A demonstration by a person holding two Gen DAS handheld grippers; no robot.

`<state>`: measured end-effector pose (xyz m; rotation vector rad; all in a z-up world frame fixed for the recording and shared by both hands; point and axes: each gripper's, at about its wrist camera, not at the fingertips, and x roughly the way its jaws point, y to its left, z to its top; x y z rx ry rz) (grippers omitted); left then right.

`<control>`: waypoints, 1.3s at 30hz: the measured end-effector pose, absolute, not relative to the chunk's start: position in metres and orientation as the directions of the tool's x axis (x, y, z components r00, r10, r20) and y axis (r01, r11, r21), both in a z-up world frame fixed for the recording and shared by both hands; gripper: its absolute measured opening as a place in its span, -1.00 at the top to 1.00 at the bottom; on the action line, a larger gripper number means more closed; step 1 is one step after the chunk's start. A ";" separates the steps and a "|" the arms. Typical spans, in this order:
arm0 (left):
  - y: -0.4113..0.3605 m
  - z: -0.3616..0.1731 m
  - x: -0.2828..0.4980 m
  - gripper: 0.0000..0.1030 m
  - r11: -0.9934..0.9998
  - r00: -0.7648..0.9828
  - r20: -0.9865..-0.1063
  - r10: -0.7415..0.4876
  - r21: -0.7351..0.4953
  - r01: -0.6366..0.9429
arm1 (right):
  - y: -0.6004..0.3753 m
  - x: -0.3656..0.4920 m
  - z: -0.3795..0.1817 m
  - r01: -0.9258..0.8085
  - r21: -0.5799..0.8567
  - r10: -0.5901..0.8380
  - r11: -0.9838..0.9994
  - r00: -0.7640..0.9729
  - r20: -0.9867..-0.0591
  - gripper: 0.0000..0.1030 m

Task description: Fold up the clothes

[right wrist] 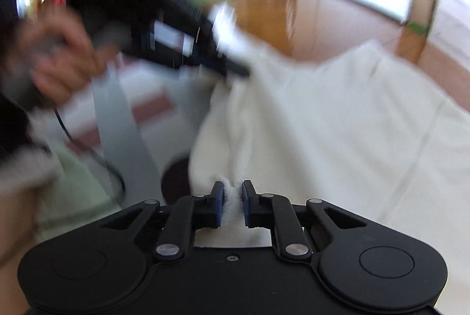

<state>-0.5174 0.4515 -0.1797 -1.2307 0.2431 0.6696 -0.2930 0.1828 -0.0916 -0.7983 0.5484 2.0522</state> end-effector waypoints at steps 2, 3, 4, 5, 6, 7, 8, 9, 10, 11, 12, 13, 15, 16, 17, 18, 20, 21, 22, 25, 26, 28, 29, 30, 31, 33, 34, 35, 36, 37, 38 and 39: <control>0.453 -0.174 -0.521 0.87 0.170 0.808 -0.491 0.326 -0.810 -0.561 | 0.174 -0.268 -0.071 -0.825 0.138 0.581 -0.548 -0.494 -0.646 0.68; 0.450 -0.170 -0.524 0.87 0.173 0.813 -0.488 0.320 -0.813 -0.556 | 0.170 -0.257 -0.062 -0.817 0.165 0.586 -0.552 -0.521 -0.621 0.68; 0.446 -0.169 -0.527 0.87 0.174 0.801 -0.512 0.309 -0.798 -0.577 | 0.170 -0.253 -0.061 -0.796 0.201 0.552 -0.571 -0.553 -0.625 0.68; 0.441 -0.167 -0.530 0.86 0.175 0.789 -0.538 0.299 -0.781 -0.599 | 0.171 -0.251 -0.062 -0.775 0.234 0.516 -0.588 -0.582 -0.629 0.68; 0.437 -0.170 -0.530 0.85 0.170 0.745 -0.605 0.281 -0.733 -0.659 | 0.172 -0.255 -0.069 -0.753 0.260 0.473 -0.605 -0.603 -0.643 0.67; 0.433 -0.172 -0.531 0.84 0.165 0.694 -0.671 0.261 -0.678 -0.717 | 0.175 -0.262 -0.082 -0.733 0.289 0.418 -0.616 -0.616 -0.668 0.68; 0.429 -0.178 -0.532 0.83 0.149 0.634 -0.731 0.252 -0.618 -0.772 | 0.178 -0.270 -0.097 -0.728 0.298 0.377 -0.618 -0.607 -0.700 0.71; 0.426 -0.185 -0.535 0.83 0.119 0.611 -0.754 0.241 -0.601 -0.790 | 0.180 -0.277 -0.110 -0.724 0.308 0.339 -0.618 -0.598 -0.726 0.72; 0.423 -0.192 -0.538 0.81 0.089 0.588 -0.775 0.230 -0.585 -0.806 | 0.180 -0.280 -0.118 -0.723 0.317 0.322 -0.614 -0.596 -0.735 0.72; 0.424 -0.196 -0.542 0.80 0.054 0.597 -0.769 0.228 -0.602 -0.797 | 0.180 -0.282 -0.126 -0.722 0.327 0.306 -0.610 -0.595 -0.744 0.72; 0.425 -0.199 -0.546 0.78 0.018 0.606 -0.762 0.228 -0.619 -0.785 | 0.180 -0.284 -0.133 -0.721 0.336 0.291 -0.605 -0.594 -0.750 0.72; 0.426 -0.203 -0.550 0.69 -0.018 0.616 -0.754 0.228 -0.636 -0.772 | 0.181 -0.281 -0.134 -0.720 0.347 0.285 -0.601 -0.599 -0.749 0.73; 0.428 -0.201 -0.556 0.41 -0.056 0.599 -0.756 0.262 -0.632 -0.773 | 0.184 -0.277 -0.135 -0.717 0.364 0.274 -0.595 -0.606 -0.747 0.74; 0.429 -0.201 -0.559 0.29 -0.074 0.586 -0.760 0.281 -0.626 -0.776 | 0.184 -0.279 -0.135 -0.716 0.352 0.271 -0.603 -0.600 -0.753 0.74; 0.429 -0.201 -0.561 0.27 -0.092 0.573 -0.763 0.300 -0.621 -0.779 | 0.186 -0.285 -0.138 -0.717 0.339 0.273 -0.609 -0.591 -0.759 0.74; 0.431 -0.203 -0.563 0.23 -0.107 0.579 -0.758 0.299 -0.630 -0.769 | 0.187 -0.290 -0.140 -0.718 0.326 0.275 -0.614 -0.583 -0.765 0.74; 0.437 -0.210 -0.565 0.15 -0.136 0.607 -0.743 0.284 -0.658 -0.741 | 0.185 -0.299 -0.144 -0.723 0.304 0.285 -0.620 -0.569 -0.771 0.73; 0.440 -0.216 -0.564 0.08 -0.152 0.626 -0.734 0.262 -0.672 -0.725 | 0.183 -0.302 -0.144 -0.725 0.296 0.291 -0.622 -0.564 -0.772 0.73; 0.442 -0.221 -0.560 0.00 -0.165 0.636 -0.732 0.244 -0.678 -0.716 | 0.183 -0.303 -0.143 -0.726 0.295 0.295 -0.621 -0.565 -0.771 0.73; 0.452 -0.229 -0.543 0.11 -0.133 0.626 -0.748 0.221 -0.659 -0.740 | 0.183 -0.306 -0.138 -0.728 0.289 0.305 -0.622 -0.565 -0.767 0.73; 0.455 -0.228 -0.535 0.63 -0.084 0.600 -0.767 0.229 -0.629 -0.773 | 0.182 -0.307 -0.137 -0.723 0.279 0.303 -0.632 -0.562 -0.769 0.73; 0.459 -0.212 -0.520 0.89 0.043 0.502 -0.818 0.281 -0.512 -0.858 | 0.184 -0.301 -0.136 -0.711 0.314 0.286 -0.629 -0.587 -0.757 0.73; 0.456 -0.196 -0.519 0.89 0.105 0.498 -0.801 0.331 -0.493 -0.863 | 0.186 -0.294 -0.136 -0.704 0.350 0.272 -0.619 -0.610 -0.745 0.73; 0.450 -0.183 -0.522 0.89 0.150 0.524 -0.767 0.371 -0.508 -0.849 | 0.188 -0.288 -0.136 -0.695 0.385 0.259 -0.608 -0.632 -0.731 0.73; 0.443 -0.174 -0.525 0.88 0.177 0.513 -0.758 0.404 -0.485 -0.856 | 0.191 -0.281 -0.137 -0.688 0.420 0.249 -0.592 -0.652 -0.716 0.74; 0.441 -0.185 -0.520 0.88 0.183 0.444 -0.804 0.397 -0.405 -0.896 | 0.194 -0.276 -0.137 -0.698 0.451 0.256 -0.556 -0.660 -0.706 0.74; 0.444 -0.197 -0.517 0.88 0.162 0.417 -0.834 0.362 -0.384 -0.909 | 0.194 -0.276 -0.136 -0.704 0.452 0.260 -0.548 -0.657 -0.707 0.68; 0.448 -0.210 -0.515 0.88 0.142 0.389 -0.862 0.326 -0.362 -0.921 | 0.194 -0.277 -0.135 -0.711 0.455 0.257 -0.537 -0.651 -0.714 0.67; 0.451 -0.212 -0.517 0.88 0.126 0.387 -0.864 0.323 -0.366 -0.922 | 0.192 -0.277 -0.131 -0.718 0.454 0.259 -0.527 -0.645 -0.719 0.65; 0.454 -0.214 -0.519 0.88 0.111 0.386 -0.865 0.321 -0.371 -0.922 | 0.187 -0.271 -0.124 -0.724 0.445 0.271 -0.526 -0.639 -0.720 0.64; 0.453 -0.212 -0.517 0.88 0.122 0.382 -0.864 0.328 -0.363 -0.924 | 0.182 -0.265 -0.117 -0.731 0.436 0.282 -0.526 -0.633 -0.721 0.64; 0.452 -0.210 -0.516 0.88 0.134 0.378 -0.863 0.335 -0.354 -0.926 | 0.176 -0.258 -0.110 -0.738 0.424 0.293 -0.525 -0.625 -0.724 0.52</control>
